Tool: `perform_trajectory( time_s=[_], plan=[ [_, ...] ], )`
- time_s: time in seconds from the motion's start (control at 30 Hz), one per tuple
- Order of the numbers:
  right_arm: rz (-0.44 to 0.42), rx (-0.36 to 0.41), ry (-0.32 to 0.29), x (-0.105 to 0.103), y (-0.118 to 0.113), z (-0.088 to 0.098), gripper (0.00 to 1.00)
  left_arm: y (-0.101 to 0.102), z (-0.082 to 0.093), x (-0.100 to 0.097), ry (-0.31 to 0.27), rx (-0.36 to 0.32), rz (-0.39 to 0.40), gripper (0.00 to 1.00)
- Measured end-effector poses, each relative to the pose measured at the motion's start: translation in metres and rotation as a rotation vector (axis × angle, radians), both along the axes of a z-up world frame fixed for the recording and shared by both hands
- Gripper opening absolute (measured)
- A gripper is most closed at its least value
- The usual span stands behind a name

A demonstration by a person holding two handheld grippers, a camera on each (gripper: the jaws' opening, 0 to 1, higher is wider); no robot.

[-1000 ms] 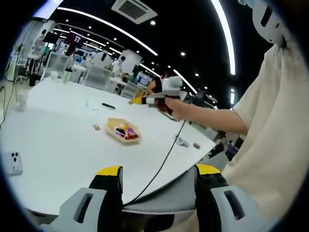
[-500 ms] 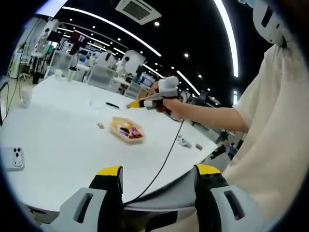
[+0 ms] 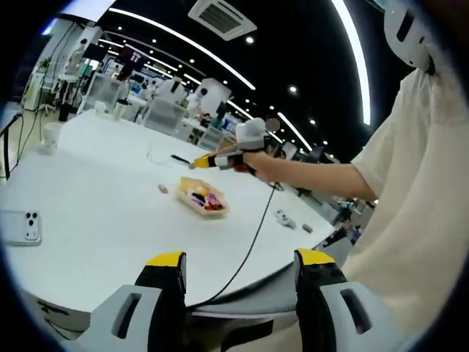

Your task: Place the target food into the container with the food tongs after gripping and lifting it, then release it inside without dropping or visibly crushing the food.

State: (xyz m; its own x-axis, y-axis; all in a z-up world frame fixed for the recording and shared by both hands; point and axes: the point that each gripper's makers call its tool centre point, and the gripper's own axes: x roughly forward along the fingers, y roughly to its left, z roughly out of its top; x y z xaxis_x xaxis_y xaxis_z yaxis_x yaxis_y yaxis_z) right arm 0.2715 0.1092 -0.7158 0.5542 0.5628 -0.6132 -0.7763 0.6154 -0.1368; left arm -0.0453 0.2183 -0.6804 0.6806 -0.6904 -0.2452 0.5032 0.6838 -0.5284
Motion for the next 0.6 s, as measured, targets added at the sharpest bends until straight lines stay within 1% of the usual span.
perform_trajectory(
  time_s=[0.27,0.37,0.43,0.6],
  plan=[
    [0.037,-0.03,0.025,0.004,0.01,-0.015,0.3,0.008,-0.007,-0.001,0.014,-0.011,0.041,0.59],
    [0.048,-0.039,0.03,0.003,0.013,-0.021,0.3,0.008,-0.009,-0.003,0.021,-0.028,0.068,0.59],
    [0.058,-0.04,0.028,0.003,0.016,-0.024,0.3,0.009,-0.008,-0.001,0.027,-0.065,0.095,0.59],
    [0.08,-0.06,0.039,0.003,0.021,-0.033,0.3,0.009,-0.013,-0.005,0.03,-0.057,0.1,0.58]
  ],
)
